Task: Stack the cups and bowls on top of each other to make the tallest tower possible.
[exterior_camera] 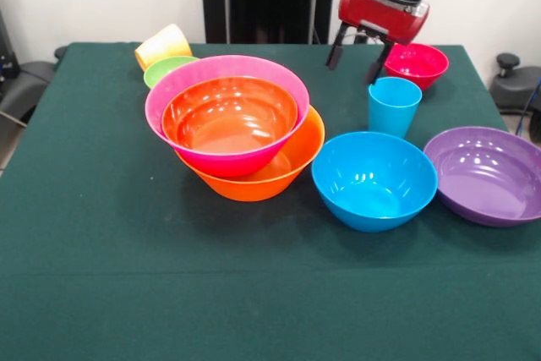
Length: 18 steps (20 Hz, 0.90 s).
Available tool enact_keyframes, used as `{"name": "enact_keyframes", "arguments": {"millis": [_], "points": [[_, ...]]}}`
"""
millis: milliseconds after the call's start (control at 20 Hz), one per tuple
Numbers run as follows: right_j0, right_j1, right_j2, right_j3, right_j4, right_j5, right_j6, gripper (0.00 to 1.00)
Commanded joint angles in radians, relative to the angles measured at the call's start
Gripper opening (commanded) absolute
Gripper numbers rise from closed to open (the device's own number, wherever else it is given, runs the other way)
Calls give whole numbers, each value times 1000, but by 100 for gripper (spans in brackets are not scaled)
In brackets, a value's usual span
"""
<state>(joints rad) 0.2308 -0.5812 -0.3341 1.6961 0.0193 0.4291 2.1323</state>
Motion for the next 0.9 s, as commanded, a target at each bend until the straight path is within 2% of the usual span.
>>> {"name": "enact_keyframes", "arguments": {"millis": [50, 350, 550, 900], "points": [[-25, -1, 175, 6, -18, 104, -9, 100], [-20, 17, 177, -10, -21, 108, 9, 100], [8, 33, 166, -42, -9, 131, 45, 100], [32, 130, 154, -136, -1, 165, 71, 100]]}}
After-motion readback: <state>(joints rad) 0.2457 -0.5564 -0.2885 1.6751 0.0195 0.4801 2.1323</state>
